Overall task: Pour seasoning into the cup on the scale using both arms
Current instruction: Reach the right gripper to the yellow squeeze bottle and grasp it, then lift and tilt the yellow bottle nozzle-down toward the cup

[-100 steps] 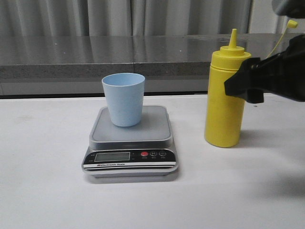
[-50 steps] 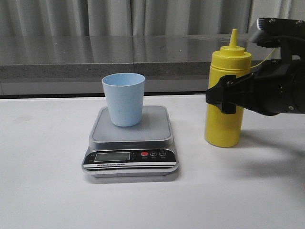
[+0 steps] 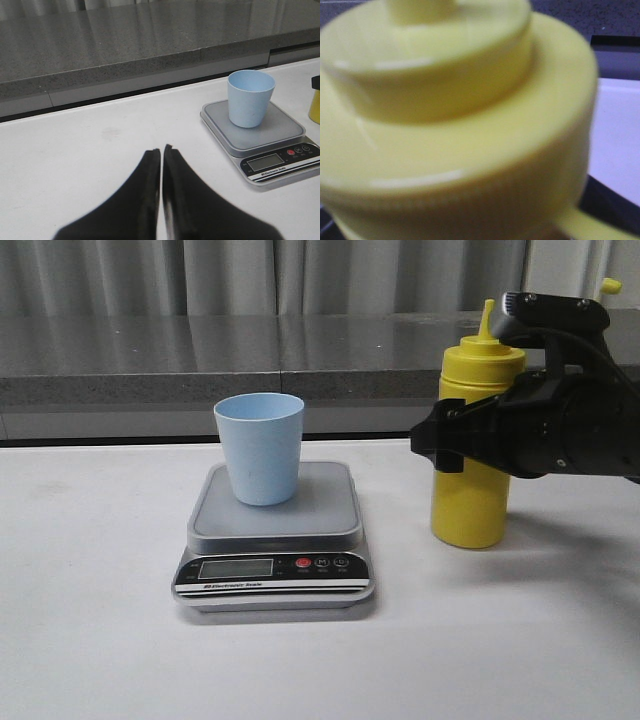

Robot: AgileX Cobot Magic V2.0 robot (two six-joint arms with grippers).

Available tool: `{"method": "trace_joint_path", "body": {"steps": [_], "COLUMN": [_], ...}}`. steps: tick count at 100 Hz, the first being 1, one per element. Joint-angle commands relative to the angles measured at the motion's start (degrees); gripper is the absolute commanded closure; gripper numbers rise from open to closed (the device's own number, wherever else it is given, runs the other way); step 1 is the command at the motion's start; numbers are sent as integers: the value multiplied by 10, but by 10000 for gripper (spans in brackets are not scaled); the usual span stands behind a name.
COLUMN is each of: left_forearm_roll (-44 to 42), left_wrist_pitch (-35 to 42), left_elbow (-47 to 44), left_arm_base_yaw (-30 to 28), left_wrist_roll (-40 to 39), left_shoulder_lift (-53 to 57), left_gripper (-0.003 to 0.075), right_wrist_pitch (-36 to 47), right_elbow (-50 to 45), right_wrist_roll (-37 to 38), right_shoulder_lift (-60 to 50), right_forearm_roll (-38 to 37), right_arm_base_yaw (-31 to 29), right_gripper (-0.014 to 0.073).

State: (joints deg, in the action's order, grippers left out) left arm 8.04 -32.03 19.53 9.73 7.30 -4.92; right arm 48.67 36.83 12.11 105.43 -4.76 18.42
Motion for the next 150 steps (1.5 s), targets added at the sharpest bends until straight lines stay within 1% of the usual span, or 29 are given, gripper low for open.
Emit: {"method": "trace_joint_path", "body": {"steps": [1, 6, 11, 28, 38, 43, 59, 68, 77, 86, 96, 110, 120, 132, 141, 150], "left_forearm_roll": [4, 4, 4, 4, 4, 4, 4, 4, 4, 4, 4, 4, 4, 4, 4, 4], "left_wrist_pitch": [43, 43, 43, 43, 43, 43, 43, 43, 43, 43, 43, 43, 43, 43, 43, 43], "left_elbow": [13, 13, 13, 13, 13, 13, 13, 13, 13, 13, 13, 13, 13, 13, 13, 13], "left_arm_base_yaw": [-2, -2, -2, -2, -2, -2, -2, -2, -2, -2, -2, -2, -2, -2, -2, -2], "left_wrist_roll": [-3, -3, -3, -3, -3, -3, -3, -3, -3, -3, -3, -3, -3, -3, -3, -3], "left_shoulder_lift": [-6, -6, -6, -6, -6, -6, -6, -6, -6, -6, -6, -6, -6, -6, -6, -6], "left_gripper": [710, 710, 710, 710, 710, 710, 710, 710, 710, 710, 710, 710, 710, 710, 710, 710], "right_wrist_pitch": [53, 53, 55, 60, 60, 61, 49, 25, -35, -108, -175, -285, -391, -493, -539, -565], "right_elbow": [13, 13, 13, 13, 13, 13, 17, 25, 43, 69, 102, 165, 221, 277, 307, 324], "right_wrist_roll": [1, 1, 1, 1, 1, 0, -6, -36, -89, -145, -168, -168, -168, -168, -168, -168], "right_shoulder_lift": [-15, -14, -14, -14, -14, -14, -28, -46, -69, -90, -103, -107, -107, -106, -106, -106], "right_forearm_roll": [1, 1, 1, 1, 1, 1, 1, 1, -4, -34, -80, -165, -255, -362, -448, -521], "right_arm_base_yaw": [0, 0, 0, 0, 0, 0, 0, 0, 0, 0, 0, 5, 12, 25, 37, 51], "right_gripper": [-32, -3, 51, 343, 451, 475, 486, 486, 486, 486, 486, 486, 486, 486, 486, 486]}}
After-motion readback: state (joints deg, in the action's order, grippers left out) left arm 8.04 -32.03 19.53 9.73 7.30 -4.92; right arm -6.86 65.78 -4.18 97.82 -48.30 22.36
